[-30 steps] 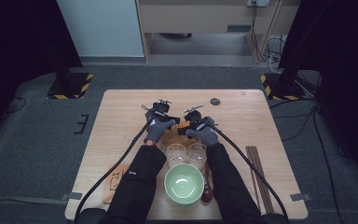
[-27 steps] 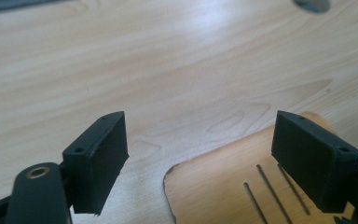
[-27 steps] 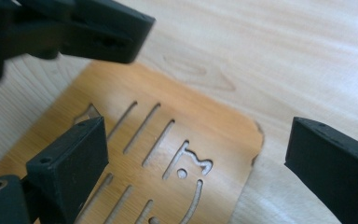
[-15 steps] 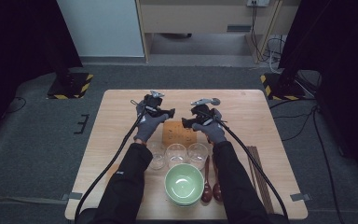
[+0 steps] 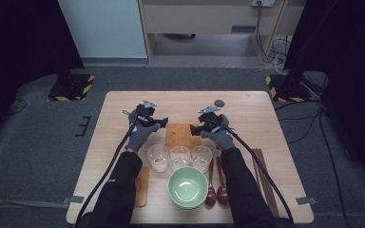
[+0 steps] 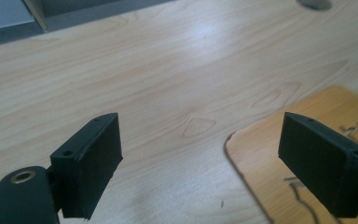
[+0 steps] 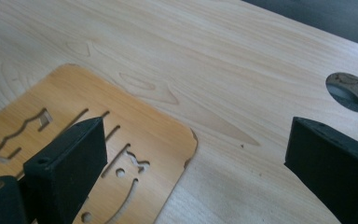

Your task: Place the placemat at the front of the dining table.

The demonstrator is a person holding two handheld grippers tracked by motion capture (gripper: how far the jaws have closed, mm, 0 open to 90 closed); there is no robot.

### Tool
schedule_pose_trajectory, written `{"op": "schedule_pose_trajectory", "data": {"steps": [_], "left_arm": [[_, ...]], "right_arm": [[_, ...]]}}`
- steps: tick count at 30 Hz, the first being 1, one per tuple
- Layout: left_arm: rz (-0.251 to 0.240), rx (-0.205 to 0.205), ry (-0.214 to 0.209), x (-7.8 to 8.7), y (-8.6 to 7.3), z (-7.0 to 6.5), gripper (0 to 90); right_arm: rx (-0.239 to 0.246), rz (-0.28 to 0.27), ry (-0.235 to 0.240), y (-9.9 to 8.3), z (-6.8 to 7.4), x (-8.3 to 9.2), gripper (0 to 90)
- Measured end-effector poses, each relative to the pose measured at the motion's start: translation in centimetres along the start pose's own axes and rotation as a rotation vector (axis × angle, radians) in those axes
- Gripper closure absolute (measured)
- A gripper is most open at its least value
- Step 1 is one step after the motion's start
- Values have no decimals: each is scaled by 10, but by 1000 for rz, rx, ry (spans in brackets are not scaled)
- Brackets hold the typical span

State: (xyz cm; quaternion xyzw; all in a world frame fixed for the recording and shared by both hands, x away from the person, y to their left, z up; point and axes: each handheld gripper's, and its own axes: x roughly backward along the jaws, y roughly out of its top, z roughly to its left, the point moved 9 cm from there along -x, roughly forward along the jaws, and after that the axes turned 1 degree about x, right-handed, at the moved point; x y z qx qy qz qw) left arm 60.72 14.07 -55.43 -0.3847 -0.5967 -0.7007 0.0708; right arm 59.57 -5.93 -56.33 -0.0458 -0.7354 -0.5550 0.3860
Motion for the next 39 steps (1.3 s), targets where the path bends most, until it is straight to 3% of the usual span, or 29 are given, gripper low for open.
{"op": "schedule_pose_trajectory", "data": {"steps": [6,11,20,31,39], "left_arm": [[38,-32,-28,-11,-16,-5,102],[66,-73,-63,-20,-27,-19,92],[98,-108,-91,-27,-36,-27,77],[105,-118,-101,-26,-38,-29,63],[80,-117,-78,-30,-36,-26,47]], "right_arm": [[3,7,-7,-15,-7,-1,54],[18,27,8,-27,-6,-4,53],[27,40,19,-32,-1,-8,54],[36,58,29,-37,3,-12,52],[23,54,17,-36,1,-14,51]]}}
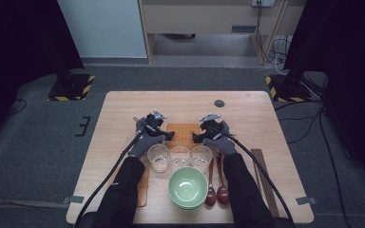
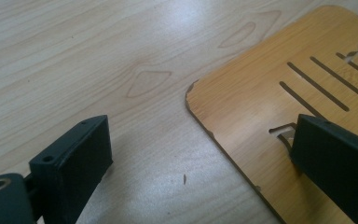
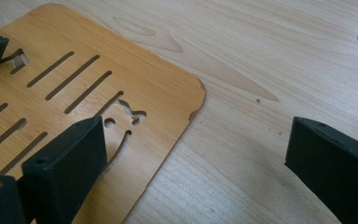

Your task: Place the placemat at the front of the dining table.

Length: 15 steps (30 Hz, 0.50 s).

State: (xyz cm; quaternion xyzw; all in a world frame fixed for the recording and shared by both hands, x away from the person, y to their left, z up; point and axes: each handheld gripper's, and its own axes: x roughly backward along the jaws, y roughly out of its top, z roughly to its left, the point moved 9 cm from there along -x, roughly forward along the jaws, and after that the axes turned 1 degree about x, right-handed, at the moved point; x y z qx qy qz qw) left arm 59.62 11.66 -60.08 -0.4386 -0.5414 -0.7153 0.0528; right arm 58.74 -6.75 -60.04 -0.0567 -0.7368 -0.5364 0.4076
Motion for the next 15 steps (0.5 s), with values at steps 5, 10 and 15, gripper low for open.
{"op": "schedule_pose_trajectory", "data": {"steps": [5,10,15], "left_arm": [[-8,7,11,-2,2,3,53],[-12,15,19,-3,3,5,63],[-14,19,27,-3,4,8,77]], "right_arm": [[-18,-12,-17,2,-5,-3,56],[-30,-23,-25,2,-8,-6,59],[-22,-25,-37,6,-9,-10,58]]}}
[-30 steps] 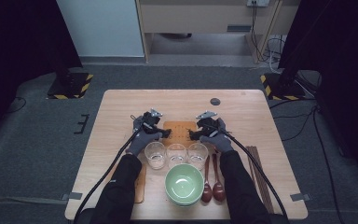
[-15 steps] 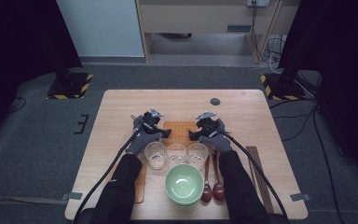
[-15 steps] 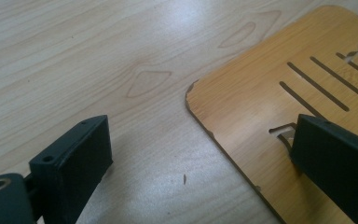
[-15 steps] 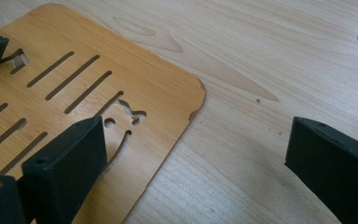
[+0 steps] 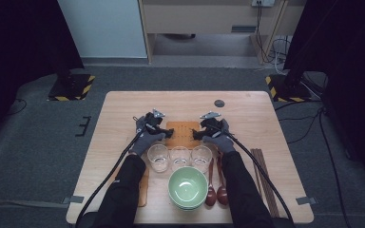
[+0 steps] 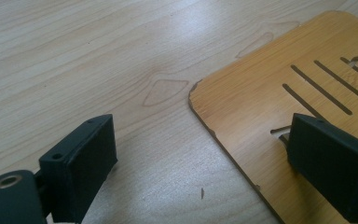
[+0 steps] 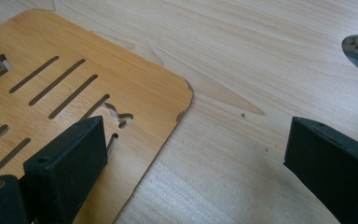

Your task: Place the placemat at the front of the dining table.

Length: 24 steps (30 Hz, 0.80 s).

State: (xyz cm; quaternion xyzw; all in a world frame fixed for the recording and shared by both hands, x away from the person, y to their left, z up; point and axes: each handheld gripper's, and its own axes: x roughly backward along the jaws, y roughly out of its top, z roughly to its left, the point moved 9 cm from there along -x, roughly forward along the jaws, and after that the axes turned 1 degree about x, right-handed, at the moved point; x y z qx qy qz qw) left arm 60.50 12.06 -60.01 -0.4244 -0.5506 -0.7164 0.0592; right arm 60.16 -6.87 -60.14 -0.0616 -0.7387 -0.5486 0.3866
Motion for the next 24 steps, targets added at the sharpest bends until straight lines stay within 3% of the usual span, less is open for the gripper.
{"op": "schedule_pose_trajectory", "data": {"steps": [5,9,16,24], "left_arm": [[1,-1,10,-4,3,3,73],[-2,-4,15,-8,8,2,74],[-4,7,25,-9,9,5,80],[-3,22,28,-10,10,9,93]], "right_arm": [[17,5,-20,4,0,-3,58],[0,4,-32,4,-6,-4,56],[-21,-2,-22,6,-10,-9,50],[-6,-1,-33,10,-9,-12,51]]}}
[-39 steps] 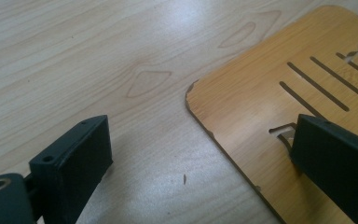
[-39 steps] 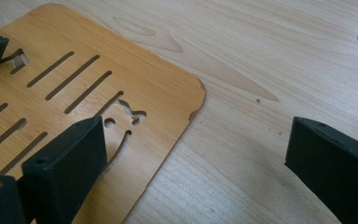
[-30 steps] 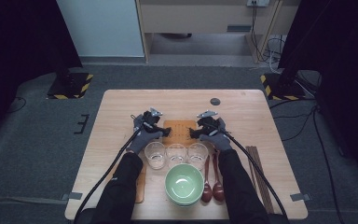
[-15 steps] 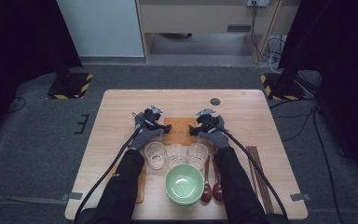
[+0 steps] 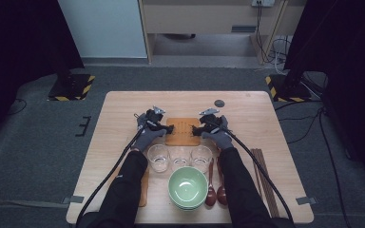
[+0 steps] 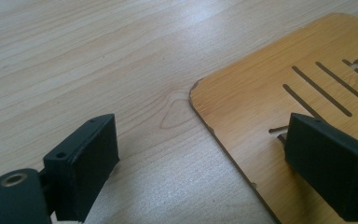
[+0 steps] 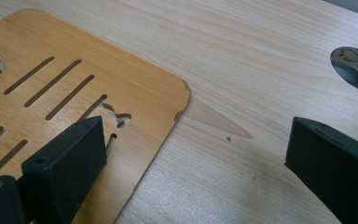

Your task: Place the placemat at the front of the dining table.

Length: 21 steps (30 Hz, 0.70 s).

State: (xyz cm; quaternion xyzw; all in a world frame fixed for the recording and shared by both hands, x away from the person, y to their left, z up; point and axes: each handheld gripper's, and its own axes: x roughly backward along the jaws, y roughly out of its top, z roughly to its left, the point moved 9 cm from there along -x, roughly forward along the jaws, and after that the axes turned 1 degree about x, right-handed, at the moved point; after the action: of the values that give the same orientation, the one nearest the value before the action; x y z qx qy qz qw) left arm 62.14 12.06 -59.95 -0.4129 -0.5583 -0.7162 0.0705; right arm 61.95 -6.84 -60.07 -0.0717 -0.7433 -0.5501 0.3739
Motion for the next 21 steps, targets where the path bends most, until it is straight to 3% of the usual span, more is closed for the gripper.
{"op": "schedule_pose_trajectory", "data": {"steps": [14,21], "left_arm": [[3,7,15,-5,4,1,83],[-17,22,-9,-1,5,2,87]], "right_arm": [[-17,-4,-13,1,-4,-3,49],[-11,-10,-14,2,-4,-2,57]]}}
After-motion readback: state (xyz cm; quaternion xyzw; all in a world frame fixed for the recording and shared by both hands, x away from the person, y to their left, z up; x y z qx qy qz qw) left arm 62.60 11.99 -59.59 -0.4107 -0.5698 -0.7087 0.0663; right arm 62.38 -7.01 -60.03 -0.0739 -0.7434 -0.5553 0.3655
